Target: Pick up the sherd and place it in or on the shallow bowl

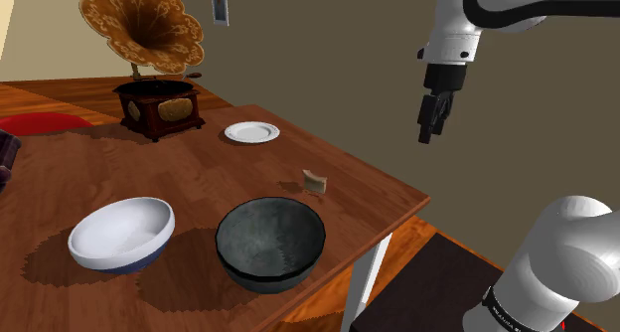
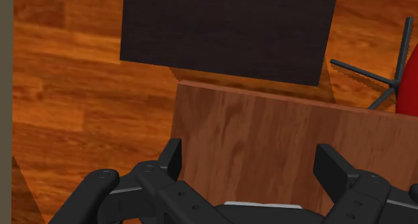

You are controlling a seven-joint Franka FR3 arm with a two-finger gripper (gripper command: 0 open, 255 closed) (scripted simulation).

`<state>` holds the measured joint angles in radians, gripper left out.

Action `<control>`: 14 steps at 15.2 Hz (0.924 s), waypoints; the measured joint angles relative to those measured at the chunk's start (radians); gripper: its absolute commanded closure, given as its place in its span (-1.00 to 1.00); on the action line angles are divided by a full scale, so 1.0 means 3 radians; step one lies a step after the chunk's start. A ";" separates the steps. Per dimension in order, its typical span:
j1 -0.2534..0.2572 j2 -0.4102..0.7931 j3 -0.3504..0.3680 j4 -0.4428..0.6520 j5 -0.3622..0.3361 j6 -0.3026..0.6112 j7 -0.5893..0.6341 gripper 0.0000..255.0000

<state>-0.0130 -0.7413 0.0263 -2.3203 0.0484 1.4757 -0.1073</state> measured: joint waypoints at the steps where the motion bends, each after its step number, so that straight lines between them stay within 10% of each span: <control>1: 0.0000 0.0000 0.0000 0.0000 0.0000 0.0000 0.0000 -1.00; 14: 0.0177 0.0992 0.0585 0.0135 0.0151 0.1066 0.0486 -1.00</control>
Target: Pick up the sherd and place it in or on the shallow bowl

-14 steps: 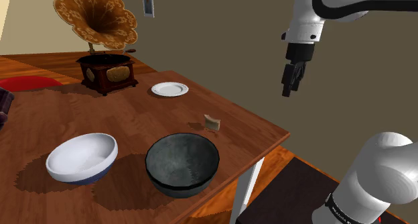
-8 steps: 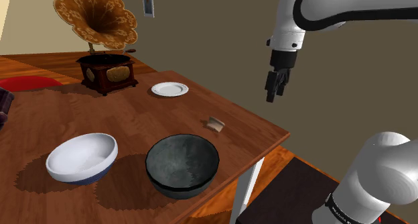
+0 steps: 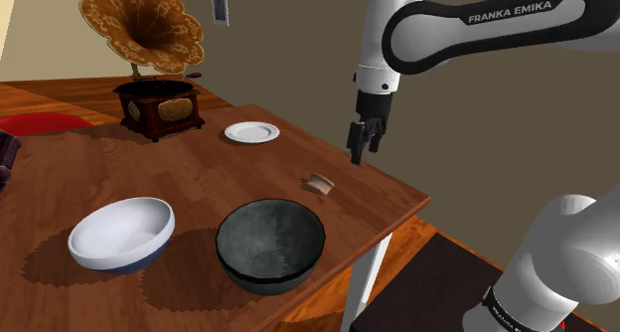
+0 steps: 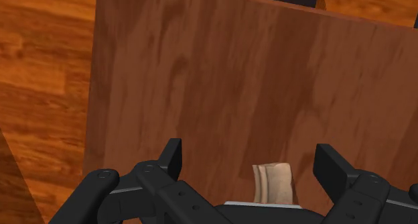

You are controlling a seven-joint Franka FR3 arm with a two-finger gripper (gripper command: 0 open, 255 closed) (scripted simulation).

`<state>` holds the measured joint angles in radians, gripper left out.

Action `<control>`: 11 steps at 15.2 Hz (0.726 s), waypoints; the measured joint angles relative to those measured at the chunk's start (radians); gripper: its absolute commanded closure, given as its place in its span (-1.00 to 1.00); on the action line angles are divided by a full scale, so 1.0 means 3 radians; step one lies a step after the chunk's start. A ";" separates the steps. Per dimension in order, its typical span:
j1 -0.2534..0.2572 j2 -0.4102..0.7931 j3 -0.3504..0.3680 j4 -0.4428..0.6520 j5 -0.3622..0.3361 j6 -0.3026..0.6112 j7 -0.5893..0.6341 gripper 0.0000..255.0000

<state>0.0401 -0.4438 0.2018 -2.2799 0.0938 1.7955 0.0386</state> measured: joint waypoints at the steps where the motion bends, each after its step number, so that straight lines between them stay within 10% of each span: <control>1: 0.0017 0.0079 0.0054 0.0033 -0.0002 0.0063 0.0056 -1.00; 11: 0.0088 0.1039 0.0413 0.0491 -0.0254 0.0666 0.0502 -1.00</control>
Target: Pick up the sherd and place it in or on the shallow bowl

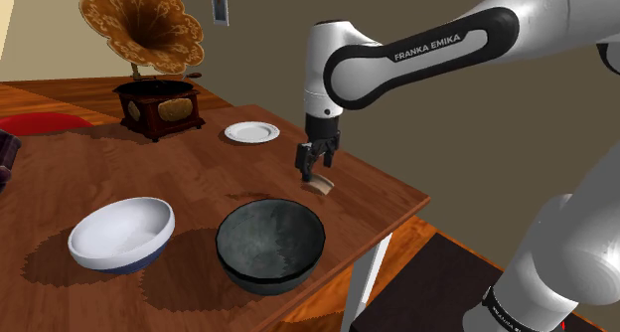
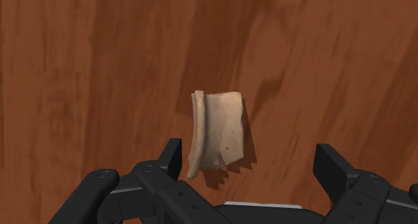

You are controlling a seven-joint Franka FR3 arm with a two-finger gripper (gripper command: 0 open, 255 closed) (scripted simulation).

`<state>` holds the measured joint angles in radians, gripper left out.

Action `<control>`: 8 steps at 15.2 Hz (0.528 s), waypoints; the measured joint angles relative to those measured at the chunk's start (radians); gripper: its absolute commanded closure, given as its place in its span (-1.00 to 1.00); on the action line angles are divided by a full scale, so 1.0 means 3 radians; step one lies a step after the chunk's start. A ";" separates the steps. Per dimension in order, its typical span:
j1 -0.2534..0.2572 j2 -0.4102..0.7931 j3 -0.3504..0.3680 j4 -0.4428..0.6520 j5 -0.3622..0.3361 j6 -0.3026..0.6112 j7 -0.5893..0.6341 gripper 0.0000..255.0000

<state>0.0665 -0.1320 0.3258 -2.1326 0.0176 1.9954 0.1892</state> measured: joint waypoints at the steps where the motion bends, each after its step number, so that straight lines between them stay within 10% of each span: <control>1: 0.0000 0.0021 0.0003 -0.0016 -0.0007 0.0038 0.0006 -1.00; 8: 0.0003 0.0112 0.0017 -0.0172 -0.0038 0.0282 0.0037 -1.00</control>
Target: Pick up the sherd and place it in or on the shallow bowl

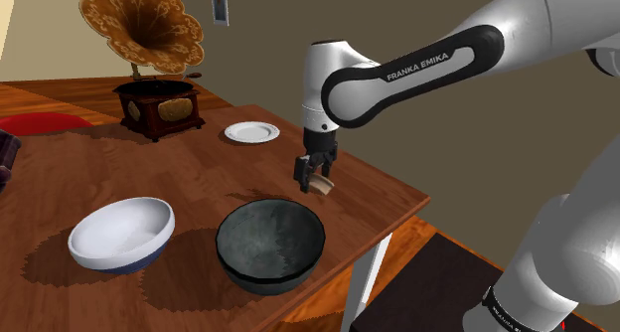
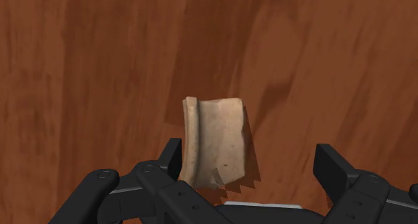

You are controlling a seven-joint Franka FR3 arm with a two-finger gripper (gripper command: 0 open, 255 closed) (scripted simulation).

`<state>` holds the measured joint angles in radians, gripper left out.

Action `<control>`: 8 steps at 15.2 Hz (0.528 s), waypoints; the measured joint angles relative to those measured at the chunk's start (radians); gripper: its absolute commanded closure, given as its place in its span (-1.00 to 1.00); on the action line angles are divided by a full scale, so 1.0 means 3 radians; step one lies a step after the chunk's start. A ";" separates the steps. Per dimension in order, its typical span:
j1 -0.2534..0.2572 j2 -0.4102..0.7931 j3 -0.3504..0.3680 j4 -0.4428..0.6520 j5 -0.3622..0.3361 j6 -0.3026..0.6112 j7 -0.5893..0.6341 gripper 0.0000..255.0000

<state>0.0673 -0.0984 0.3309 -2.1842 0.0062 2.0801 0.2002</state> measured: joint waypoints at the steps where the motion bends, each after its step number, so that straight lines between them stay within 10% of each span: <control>1: 0.0000 0.0003 0.0000 -0.0001 -0.0001 0.0004 0.0000 -1.00; 4: -0.0001 0.0006 0.0000 -0.0002 -0.0002 0.0008 0.0001 -1.00; 5: -0.0001 0.0006 0.0000 -0.0002 -0.0002 0.0008 0.0001 1.00; 8: -0.0014 -0.0013 -0.0018 0.0012 -0.0037 0.0002 -0.0003 1.00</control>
<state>0.0630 -0.1021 0.3255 -2.1805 -0.0050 2.0808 0.1991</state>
